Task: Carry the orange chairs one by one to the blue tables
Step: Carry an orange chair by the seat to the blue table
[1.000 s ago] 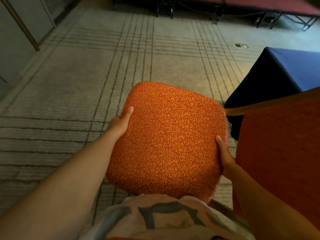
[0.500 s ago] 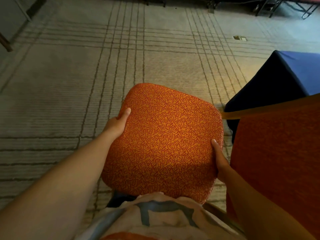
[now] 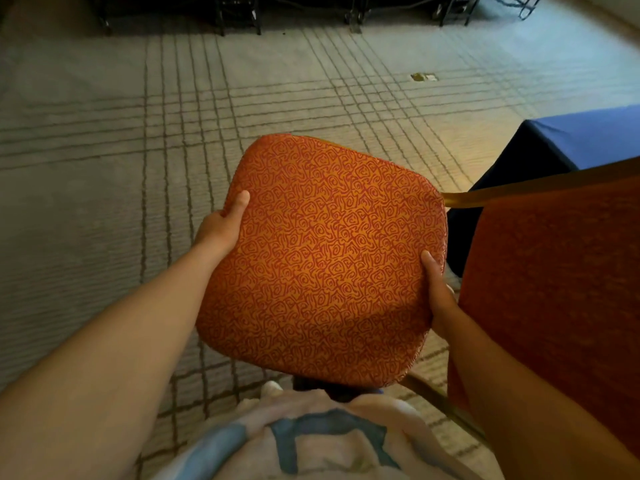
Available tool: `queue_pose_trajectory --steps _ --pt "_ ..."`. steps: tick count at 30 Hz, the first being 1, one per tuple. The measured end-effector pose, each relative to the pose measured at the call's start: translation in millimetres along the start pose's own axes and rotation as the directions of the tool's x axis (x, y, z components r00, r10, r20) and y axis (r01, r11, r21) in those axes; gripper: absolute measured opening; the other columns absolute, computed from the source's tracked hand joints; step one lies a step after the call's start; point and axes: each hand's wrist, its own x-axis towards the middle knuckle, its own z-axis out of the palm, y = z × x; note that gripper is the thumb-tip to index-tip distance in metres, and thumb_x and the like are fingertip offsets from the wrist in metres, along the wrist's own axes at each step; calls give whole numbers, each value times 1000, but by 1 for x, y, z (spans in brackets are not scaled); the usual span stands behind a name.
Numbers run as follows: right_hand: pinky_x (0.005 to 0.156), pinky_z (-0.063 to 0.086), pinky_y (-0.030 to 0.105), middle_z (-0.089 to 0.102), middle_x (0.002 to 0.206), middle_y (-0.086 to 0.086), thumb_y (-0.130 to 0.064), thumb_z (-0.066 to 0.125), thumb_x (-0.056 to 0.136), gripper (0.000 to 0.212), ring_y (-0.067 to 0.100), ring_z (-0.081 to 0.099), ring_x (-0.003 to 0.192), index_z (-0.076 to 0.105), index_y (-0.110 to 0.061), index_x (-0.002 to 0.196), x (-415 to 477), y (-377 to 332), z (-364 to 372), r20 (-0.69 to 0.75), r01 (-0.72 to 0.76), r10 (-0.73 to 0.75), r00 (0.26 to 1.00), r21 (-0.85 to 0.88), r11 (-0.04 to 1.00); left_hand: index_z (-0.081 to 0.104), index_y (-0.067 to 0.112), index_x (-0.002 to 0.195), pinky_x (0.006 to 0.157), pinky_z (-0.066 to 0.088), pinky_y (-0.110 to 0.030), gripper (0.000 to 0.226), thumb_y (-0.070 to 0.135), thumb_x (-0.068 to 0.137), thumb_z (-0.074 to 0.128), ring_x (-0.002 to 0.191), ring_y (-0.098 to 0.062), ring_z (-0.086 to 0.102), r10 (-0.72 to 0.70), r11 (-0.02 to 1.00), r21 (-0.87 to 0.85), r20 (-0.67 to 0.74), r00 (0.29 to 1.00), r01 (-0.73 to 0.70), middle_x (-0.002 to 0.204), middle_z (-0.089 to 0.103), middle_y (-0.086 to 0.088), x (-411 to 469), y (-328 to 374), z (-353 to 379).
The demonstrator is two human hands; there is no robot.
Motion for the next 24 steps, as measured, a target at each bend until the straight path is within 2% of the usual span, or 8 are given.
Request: queue_pose_trajectory --steps 2,5,8,9,14,17,21,24 --pt "92 49 42 66 110 1 -79 69 55 83 22 63 97 56 -31 122 17 -23 18 -15 24 -24 1000 4 1000 59 1 127 96 42 -35 84 72 89 34 121 -38 53 3 1000 -4 28 1000 -3 130 56 -27 34 20 0" --pt "99 47 47 66 111 2 -81 71 46 105 25 63 103 56 -24 133 56 -46 36 -43 -27 27 999 -19 999 59 1 127 97 42 -36 85 73 87 36 121 -38 54 -15 1000 -19 59 998 17 130 57 -27 83 40 11" --pt "100 45 47 61 116 5 -64 61 80 73 26 57 103 50 -22 139 100 -63 53 -91 -10 8 996 -24 1000 58 -2 127 99 41 -37 86 72 88 35 123 -39 52 -46 999 15 82 996 45 130 56 -28 130 55 29" --pt "98 44 47 59 119 6 -60 57 86 68 26 55 104 48 -22 141 118 -69 60 -101 -19 16 995 -33 999 58 -2 127 100 40 -37 86 71 89 35 123 -39 52 -51 998 25 92 994 49 131 56 -28 148 63 35" --pt "92 43 45 58 126 6 -66 58 81 77 26 54 104 47 -21 142 212 -140 98 -121 -87 83 989 -35 996 58 0 127 99 41 -37 87 73 87 35 123 -38 53 -41 999 34 116 992 38 130 56 -27 254 142 59" --pt "83 47 43 62 108 3 -77 63 64 97 24 59 92 50 -17 140 261 -184 107 -110 -153 149 983 -34 988 56 2 130 102 39 -37 90 77 85 34 125 -38 51 -57 997 56 120 991 51 133 55 -25 308 185 77" --pt "87 45 44 62 95 0 -67 56 82 76 20 59 85 50 -18 139 315 -226 118 -89 -152 149 985 -18 988 55 3 132 104 38 -37 94 80 82 32 126 -36 51 -74 995 76 164 984 62 135 54 -23 362 226 94" --pt "84 45 43 61 91 -1 -62 56 85 71 19 58 83 51 -15 138 354 -254 137 -124 -142 141 982 3 990 58 4 129 102 39 -37 89 77 84 35 124 -36 52 -58 997 57 161 985 50 133 56 -23 408 263 102"
